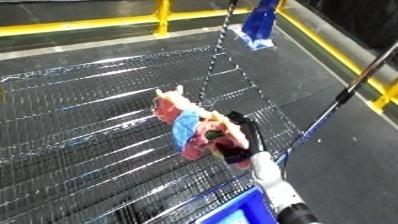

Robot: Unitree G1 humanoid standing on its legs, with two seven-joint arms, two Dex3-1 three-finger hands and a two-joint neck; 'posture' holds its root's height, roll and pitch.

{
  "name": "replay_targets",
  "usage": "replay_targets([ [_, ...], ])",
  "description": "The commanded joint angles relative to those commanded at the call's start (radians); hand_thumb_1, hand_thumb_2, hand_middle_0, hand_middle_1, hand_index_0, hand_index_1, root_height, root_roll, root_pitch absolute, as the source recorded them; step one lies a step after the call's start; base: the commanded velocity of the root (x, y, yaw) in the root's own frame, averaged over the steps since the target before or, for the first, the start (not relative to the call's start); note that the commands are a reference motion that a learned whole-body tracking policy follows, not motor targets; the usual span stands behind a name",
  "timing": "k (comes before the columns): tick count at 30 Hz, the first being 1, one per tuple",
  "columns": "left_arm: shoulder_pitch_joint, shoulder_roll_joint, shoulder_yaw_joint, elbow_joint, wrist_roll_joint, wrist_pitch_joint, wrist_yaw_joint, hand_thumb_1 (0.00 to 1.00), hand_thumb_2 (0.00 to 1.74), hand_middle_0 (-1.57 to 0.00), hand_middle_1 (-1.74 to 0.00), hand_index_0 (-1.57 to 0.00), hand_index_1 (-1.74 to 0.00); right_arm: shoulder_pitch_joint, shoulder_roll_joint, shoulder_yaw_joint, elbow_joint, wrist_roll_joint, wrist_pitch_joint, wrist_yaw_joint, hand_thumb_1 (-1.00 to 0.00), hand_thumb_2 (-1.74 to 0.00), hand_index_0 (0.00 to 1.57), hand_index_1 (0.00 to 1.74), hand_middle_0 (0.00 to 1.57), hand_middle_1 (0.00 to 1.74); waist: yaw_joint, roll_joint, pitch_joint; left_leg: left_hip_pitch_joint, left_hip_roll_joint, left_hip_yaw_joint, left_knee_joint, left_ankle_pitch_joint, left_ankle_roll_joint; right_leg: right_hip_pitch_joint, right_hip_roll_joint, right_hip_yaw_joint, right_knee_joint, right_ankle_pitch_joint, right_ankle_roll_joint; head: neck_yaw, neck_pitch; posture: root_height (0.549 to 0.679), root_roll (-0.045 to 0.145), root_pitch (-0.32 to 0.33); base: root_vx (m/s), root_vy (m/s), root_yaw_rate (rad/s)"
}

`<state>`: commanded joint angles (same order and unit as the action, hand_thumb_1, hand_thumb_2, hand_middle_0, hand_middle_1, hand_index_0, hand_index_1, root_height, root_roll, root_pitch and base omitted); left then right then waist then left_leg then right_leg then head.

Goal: Pick up the object and place it into the box

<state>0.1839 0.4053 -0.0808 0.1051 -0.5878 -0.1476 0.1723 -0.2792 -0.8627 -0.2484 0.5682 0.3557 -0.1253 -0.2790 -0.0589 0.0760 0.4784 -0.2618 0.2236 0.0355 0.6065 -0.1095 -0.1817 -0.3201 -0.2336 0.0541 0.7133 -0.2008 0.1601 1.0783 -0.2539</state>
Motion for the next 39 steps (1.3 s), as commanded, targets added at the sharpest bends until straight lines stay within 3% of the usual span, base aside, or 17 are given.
replay_targets([
  [5,0.008,-0.020,0.023,0.002,0.013,0.005,0.010,1.00,1.74,-1.57,-1.74,-1.57,-1.74,0.153,0.067,-0.154,-0.176,0.006,-0.027,-0.038,-1.00,-1.74,1.57,1.74,1.57,1.74,-0.028,-0.007,-0.006,0.015,0.005,0.006,0.008,-0.010,0.0021,0.016,-0.0011,0.000,-0.004,-0.002,-0.0011,0.035,0.013,0.630,0.054,-0.174,-0.004,0.013,-0.065],
  [13,0.003,-0.038,0.039,0.005,0.024,0.016,0.022,1.00,1.74,-1.57,-1.74,-1.57,-1.74,0.321,0.203,-0.327,-0.306,0.018,-0.077,-0.088,-1.00,-1.74,1.57,1.74,1.57,1.74,-0.078,-0.017,-0.007,0.024,0.011,0.013,0.033,-0.025,0.0066,0.023,0.0034,0.013,-0.001,0.003,-0.0063,0.089,0.001,0.629,0.056,-0.190,-0.016,0.010,-0.068],
  [21,-0.001,-0.053,0.037,0.024,0.032,0.031,0.031,1.00,1.74,-1.57,-1.74,-1.57,-1.74,0.444,0.386,-0.413,-0.355,0.040,-0.124,-0.116,-1.00,-1.74,1.57,1.74,1.57,1.74,-0.144,-0.021,-0.016,0.038,0.018,0.025,0.053,-0.039,0.0102,0.034,0.0147,0.032,0.000,0.005,-0.0146,0.156,-0.091,0.630,0.060,-0.205,-0.002,0.022,-0.096],
  [29,-0.014,-0.043,0.025,0.061,0.041,0.038,0.032,1.00,1.74,-1.57,-1.74,-1.57,-1.74,0.523,0.470,-0.444,-0.266,0.056,-0.128,-0.127,-1.00,-1.74,1.57,1.74,1.57,1.74,-0.205,-0.025,-0.023,0.052,0.025,0.037,0.066,-0.047,0.0088,0.050,0.0243,0.047,-0.012,0.018,-0.0221,0.216,-0.174,0.631,0.065,-0.222,-0.004,0.019,-0.082],
  [39,-0.033,-0.023,0.006,0.076,0.060,0.026,0.027,1.00,1.74,-1.57,-1.74,-1.57,-1.74,0.543,0.497,-0.462,-0.117,0.086,-0.138,-0.143,-0.50,-0.87,0.79,0.87,0.79,0.87,-0.254,-0.021,-0.032,0.049,0.027,0.045,0.068,-0.044,0.0063,0.054,0.0332,0.062,-0.034,0.036,-0.0286,0.215,-0.242,0.633,0.071,-0.226,-0.012,0.014,-0.054],
])
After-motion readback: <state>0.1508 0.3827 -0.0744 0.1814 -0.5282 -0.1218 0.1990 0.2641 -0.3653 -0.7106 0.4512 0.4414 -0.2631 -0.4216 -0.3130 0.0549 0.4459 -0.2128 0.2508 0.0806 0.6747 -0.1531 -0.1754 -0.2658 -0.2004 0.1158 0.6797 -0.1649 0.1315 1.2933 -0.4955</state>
